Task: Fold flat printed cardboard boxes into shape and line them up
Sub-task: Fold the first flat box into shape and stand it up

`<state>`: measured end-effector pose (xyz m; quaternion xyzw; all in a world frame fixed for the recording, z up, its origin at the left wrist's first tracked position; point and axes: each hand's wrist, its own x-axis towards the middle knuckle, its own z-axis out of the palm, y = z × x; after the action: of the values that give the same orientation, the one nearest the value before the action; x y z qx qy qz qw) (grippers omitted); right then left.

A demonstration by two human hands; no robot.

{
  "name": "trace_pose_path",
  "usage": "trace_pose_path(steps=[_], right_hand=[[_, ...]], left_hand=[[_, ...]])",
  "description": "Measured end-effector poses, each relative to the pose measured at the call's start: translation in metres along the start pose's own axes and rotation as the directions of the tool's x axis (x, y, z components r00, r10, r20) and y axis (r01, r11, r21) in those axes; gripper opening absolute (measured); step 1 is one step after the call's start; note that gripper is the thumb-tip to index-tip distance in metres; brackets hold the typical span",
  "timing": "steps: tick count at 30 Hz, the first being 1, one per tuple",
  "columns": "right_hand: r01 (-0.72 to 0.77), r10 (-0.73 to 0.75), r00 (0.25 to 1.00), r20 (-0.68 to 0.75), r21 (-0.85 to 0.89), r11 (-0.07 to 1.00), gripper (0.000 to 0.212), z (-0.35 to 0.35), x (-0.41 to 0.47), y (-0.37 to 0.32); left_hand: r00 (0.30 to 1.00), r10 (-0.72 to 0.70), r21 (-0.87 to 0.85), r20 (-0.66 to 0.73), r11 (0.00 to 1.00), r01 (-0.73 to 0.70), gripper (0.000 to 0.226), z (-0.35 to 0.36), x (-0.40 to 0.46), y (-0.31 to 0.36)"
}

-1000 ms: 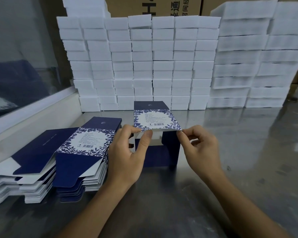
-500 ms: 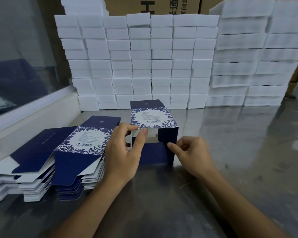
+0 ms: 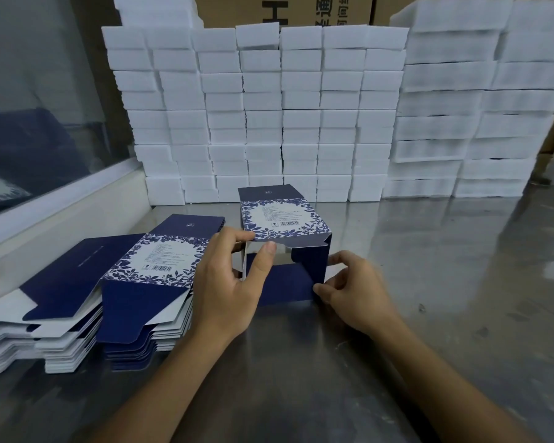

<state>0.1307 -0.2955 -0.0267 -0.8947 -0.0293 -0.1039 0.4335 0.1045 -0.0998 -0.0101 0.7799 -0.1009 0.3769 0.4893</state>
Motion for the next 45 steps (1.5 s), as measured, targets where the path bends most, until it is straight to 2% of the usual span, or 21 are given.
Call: trace_pose_path(steps=[3,5,7,10,14,17,20,24,28,33,35,40,45], right_hand=[[0.085,-0.083,0.994,-0.073,0.019,0.996,0.068,0.002,-0.002,0.001],[0.188,-0.171,0.978,-0.121,0.145,0.971,0.081,0.004,-0.006,-0.003],[0.296,-0.238,0.945,-0.223,0.281,0.913,0.072,0.004,-0.009,-0.012],[0.424,-0.31,0.87,-0.383,0.26,0.868,0.041,0.004,-0.01,-0.017],[0.414,-0.258,0.852,-0.456,0.284,0.865,0.028,-0.001,-0.01,-0.021],[0.402,-0.191,0.84,-0.507,0.348,0.847,0.021,-0.007,-0.011,-0.028],[0.379,-0.156,0.845,-0.511,0.369,0.849,0.027,-0.01,-0.011,-0.028],[0.41,-0.182,0.824,-0.536,0.343,0.845,0.027,-0.008,-0.013,-0.031],[0.432,-0.229,0.831,-0.507,0.33,0.84,0.025,-0.001,-0.015,-0.032],[0.432,-0.243,0.836,-0.491,0.318,0.844,0.02,0.0,-0.015,-0.032],[0.411,-0.219,0.844,-0.489,0.328,0.851,0.02,-0.001,-0.015,-0.031],[0.305,-0.125,0.898,-0.423,0.391,0.868,0.032,-0.003,-0.013,-0.029],[0.29,-0.124,0.909,-0.397,0.391,0.874,0.035,-0.003,-0.013,-0.03]], left_hand=[[1.0,-0.004,0.001,-0.013,1.0,0.004,0.041,-0.001,0.001,-0.001],[1.0,0.003,-0.01,-0.009,1.0,-0.003,0.04,-0.002,0.001,-0.002],[1.0,0.019,-0.021,0.006,1.0,-0.018,0.039,-0.002,0.001,-0.002],[0.998,0.061,-0.034,0.03,0.998,-0.06,0.039,-0.001,0.0,0.0],[0.982,0.174,-0.104,0.071,0.981,-0.166,0.049,-0.002,-0.002,-0.001],[0.981,0.132,-0.109,0.143,0.987,-0.117,0.041,0.002,-0.005,-0.004],[0.98,0.029,0.047,0.195,0.998,-0.039,0.048,0.006,-0.008,-0.007],[0.979,0.126,0.197,0.163,0.968,-0.157,0.04,0.007,-0.007,-0.012],[0.987,0.116,0.213,0.109,0.967,-0.137,0.033,0.003,-0.002,-0.012],[0.989,0.124,0.172,0.078,0.976,-0.135,0.042,0.003,-0.001,-0.011],[0.988,0.109,0.208,0.11,0.969,-0.13,0.047,0.004,-0.002,-0.014],[0.948,-0.077,0.32,0.309,0.947,-0.027,0.059,0.005,-0.007,-0.022],[0.946,-0.029,0.329,0.323,0.941,-0.084,0.052,0.005,-0.006,-0.025]])
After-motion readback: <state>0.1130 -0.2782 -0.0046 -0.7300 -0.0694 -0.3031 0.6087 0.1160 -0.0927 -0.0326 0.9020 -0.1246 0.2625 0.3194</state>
